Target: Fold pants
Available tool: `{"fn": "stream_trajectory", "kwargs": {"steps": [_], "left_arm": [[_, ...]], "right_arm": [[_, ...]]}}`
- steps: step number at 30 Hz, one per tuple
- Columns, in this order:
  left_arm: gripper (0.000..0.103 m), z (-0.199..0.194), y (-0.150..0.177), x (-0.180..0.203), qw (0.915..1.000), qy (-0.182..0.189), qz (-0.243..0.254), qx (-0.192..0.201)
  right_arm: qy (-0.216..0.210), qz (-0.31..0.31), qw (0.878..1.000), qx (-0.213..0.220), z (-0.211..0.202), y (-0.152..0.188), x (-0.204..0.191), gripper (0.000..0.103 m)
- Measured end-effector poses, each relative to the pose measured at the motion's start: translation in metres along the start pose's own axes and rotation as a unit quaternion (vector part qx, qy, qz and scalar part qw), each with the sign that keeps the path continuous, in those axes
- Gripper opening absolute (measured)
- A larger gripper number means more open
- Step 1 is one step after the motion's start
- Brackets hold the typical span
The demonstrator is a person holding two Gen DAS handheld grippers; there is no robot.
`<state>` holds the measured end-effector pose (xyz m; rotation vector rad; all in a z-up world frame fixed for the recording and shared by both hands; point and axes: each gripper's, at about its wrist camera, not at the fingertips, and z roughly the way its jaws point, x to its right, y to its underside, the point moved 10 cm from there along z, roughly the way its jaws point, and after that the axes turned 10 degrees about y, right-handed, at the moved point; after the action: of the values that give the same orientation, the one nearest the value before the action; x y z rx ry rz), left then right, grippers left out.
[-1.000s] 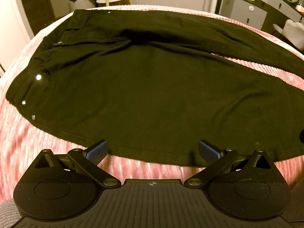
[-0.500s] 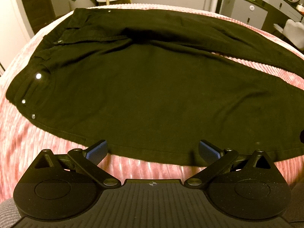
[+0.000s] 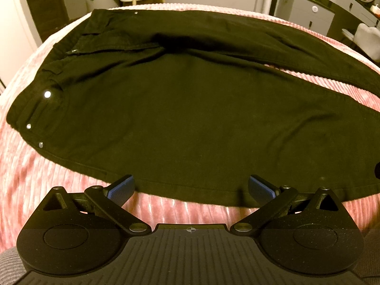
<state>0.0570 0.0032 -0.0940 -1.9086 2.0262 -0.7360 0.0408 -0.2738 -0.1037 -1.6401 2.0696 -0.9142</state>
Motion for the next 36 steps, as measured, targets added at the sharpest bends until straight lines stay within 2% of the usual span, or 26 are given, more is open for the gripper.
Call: {"fn": "stream_trajectory", "kwargs": {"steps": [30,34,36], "left_arm": [[0.103,-0.002,0.001,0.006,0.9998,0.012,0.008,-0.011],[0.103,-0.003,0.0,0.006,0.9998,0.007,0.013,-0.012],[0.103,-0.005,-0.001,0.007,0.9998,-0.001,0.017,-0.011]], "right_arm": [[-0.004,0.007,1.0,-0.016,0.008,-0.001,0.001,0.099],[-0.013,0.023,0.999,-0.027,0.012,-0.002,0.006,0.099],[-0.032,0.044,0.998,-0.037,0.015,-0.005,0.013,0.099]]}}
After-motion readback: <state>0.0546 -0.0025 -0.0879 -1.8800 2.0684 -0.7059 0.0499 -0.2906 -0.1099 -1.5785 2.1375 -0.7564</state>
